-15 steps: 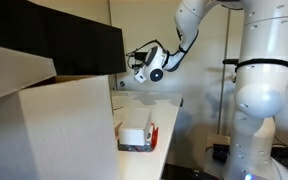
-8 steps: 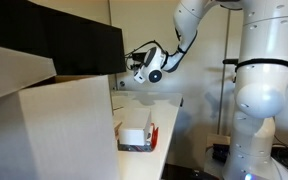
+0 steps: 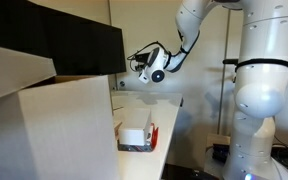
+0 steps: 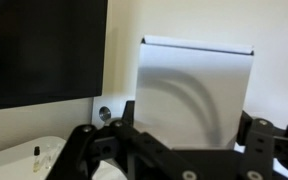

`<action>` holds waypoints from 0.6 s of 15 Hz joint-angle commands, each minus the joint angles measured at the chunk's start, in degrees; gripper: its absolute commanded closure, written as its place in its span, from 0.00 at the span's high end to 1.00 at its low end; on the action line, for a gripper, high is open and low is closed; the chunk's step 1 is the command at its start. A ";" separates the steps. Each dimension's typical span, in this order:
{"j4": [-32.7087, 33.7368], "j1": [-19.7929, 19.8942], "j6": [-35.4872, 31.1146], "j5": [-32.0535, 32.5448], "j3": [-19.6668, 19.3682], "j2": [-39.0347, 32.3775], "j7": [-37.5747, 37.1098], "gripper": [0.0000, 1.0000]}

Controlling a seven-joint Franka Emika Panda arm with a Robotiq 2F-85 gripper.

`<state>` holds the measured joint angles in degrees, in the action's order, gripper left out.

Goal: Remove the small box from the top of the stack at the front and place it on the right side of the counter.

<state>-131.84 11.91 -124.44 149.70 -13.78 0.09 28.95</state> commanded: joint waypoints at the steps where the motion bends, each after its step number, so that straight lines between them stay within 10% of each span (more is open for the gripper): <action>1: -1.60 0.91 0.70 0.00 -0.31 1.33 1.79 0.60; 6: -2.07 1.32 0.46 0.00 -1.05 1.54 1.80 0.60; 9: -2.07 1.50 0.34 0.00 -1.21 1.54 2.08 0.84</action>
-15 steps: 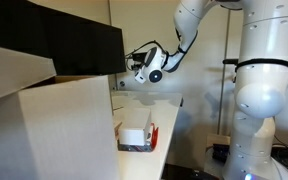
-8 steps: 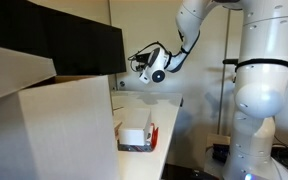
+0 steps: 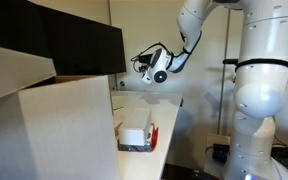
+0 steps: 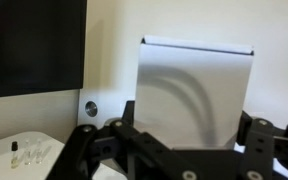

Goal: Remove the small box from the top of the stack at the front and place it on the right side of the counter.

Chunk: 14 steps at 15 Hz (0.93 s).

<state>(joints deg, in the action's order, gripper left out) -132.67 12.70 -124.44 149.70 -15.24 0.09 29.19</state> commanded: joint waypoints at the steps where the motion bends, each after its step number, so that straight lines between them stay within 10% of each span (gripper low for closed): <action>1: -1.24 0.74 -0.06 0.00 0.19 1.60 1.36 0.60; 5: -1.39 0.81 -0.15 0.00 -0.08 1.61 1.02 0.60; 6: -1.43 0.85 -0.32 0.00 -0.16 1.64 1.09 0.96; 9: -1.43 0.81 -0.31 -0.01 -0.20 1.67 1.36 1.00; 10: -1.38 0.90 -0.69 -0.01 -0.30 1.67 1.19 0.72; 14: -1.34 0.92 -1.54 -0.01 -0.45 1.89 2.10 0.61</action>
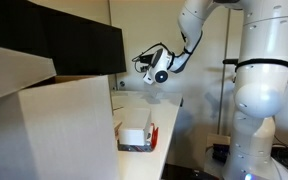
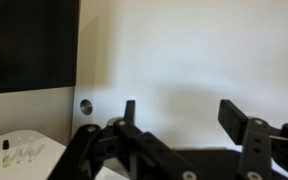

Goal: Remove the small box from the top of the stack at the front and place it on the right side of the counter.

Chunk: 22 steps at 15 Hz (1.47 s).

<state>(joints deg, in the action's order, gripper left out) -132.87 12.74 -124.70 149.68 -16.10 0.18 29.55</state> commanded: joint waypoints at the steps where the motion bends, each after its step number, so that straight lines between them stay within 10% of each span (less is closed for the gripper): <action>1: -1.13 0.88 -1.45 0.00 0.38 1.83 1.23 0.53; 8: -0.98 2.14 -3.65 -0.14 -0.97 2.14 -1.73 0.08; 18: -2.90 5.55 -18.03 -48.05 -3.71 13.03 33.99 0.00; 22: -6.74 -0.84 -11.86 -68.66 -6.94 18.15 48.42 0.00</action>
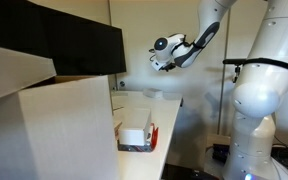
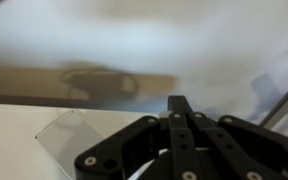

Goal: Remove the small box from the top of the stack at the front and place it on the right side of the counter.

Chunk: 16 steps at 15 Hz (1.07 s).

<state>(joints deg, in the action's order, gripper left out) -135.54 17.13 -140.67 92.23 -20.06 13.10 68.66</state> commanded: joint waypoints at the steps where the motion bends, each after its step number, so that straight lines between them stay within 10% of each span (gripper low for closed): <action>1: -4.64 -7.95 7.13 -16.16 -3.93 6.43 12.03 0.00; 8: 7.33 -33.07 41.91 -51.10 -5.81 9.51 16.45 0.00; 16: 21.69 -24.94 57.82 -84.34 6.46 3.30 12.40 0.00</action>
<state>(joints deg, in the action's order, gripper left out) -116.92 -11.22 -86.91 16.62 -16.75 18.68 82.62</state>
